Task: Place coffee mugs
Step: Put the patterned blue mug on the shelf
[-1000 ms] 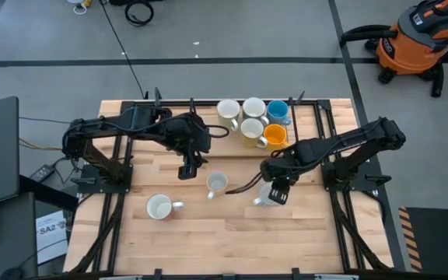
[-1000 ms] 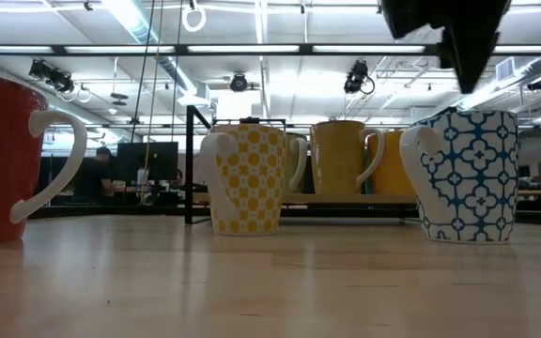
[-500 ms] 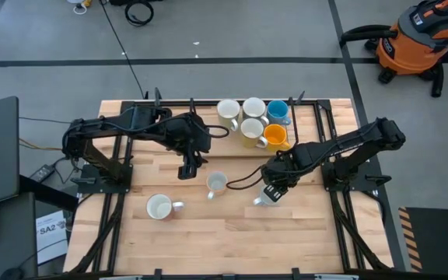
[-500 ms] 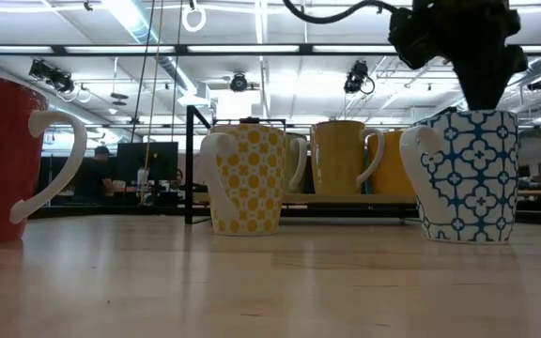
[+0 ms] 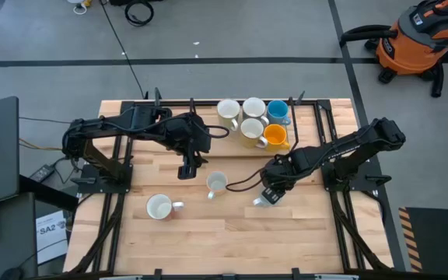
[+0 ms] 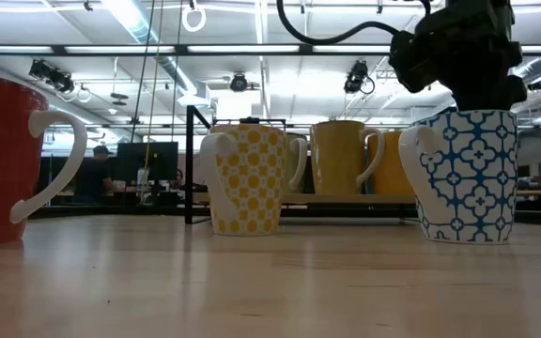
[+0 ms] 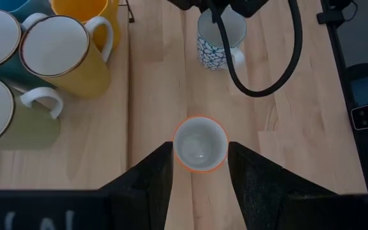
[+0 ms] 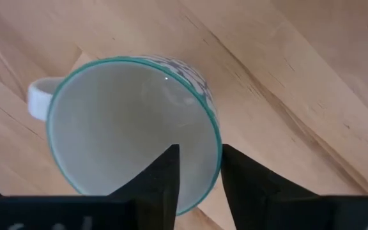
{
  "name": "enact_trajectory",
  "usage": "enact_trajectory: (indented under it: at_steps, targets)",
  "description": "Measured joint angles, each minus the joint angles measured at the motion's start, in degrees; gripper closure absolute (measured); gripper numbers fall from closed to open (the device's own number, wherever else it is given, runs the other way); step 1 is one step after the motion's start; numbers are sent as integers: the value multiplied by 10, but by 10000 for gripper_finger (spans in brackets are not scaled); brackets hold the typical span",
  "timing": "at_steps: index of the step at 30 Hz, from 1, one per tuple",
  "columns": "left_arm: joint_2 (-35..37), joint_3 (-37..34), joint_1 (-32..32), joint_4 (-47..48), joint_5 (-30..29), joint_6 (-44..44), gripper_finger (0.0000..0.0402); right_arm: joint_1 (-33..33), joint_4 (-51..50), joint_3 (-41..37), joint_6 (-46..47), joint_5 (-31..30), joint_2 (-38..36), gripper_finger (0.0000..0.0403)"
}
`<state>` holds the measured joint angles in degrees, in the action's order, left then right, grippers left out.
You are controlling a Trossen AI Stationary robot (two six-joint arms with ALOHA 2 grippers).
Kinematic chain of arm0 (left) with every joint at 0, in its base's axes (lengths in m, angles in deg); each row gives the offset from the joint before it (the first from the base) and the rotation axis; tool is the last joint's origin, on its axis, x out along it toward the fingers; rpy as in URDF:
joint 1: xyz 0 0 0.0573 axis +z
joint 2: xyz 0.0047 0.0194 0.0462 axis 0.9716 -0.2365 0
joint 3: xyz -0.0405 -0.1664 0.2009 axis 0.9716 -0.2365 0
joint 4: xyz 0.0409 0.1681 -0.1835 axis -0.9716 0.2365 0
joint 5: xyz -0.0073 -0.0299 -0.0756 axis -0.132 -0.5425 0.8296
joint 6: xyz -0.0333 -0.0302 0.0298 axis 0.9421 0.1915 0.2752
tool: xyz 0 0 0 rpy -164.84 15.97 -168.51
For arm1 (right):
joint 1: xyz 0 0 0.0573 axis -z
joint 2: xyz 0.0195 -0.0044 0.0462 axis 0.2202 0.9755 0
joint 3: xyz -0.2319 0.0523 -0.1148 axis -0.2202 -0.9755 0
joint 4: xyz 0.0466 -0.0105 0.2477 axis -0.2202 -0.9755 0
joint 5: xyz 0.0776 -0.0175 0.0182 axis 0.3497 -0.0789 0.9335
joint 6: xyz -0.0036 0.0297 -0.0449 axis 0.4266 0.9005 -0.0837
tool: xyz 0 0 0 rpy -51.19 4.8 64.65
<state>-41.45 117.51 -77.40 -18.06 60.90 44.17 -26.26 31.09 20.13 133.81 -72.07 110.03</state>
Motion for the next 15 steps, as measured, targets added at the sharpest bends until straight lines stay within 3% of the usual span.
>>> enact_trajectory:
  at_steps: [7, 15]
  targets:
    - [0, 0, 1, -8, 0, -38, 246, 3, 5, -4, -35, -14, 0, 379]
    - [0, -6, 0, -9, 0, -28, 246, 28, 19, -4, -174, -18, 0, 374]
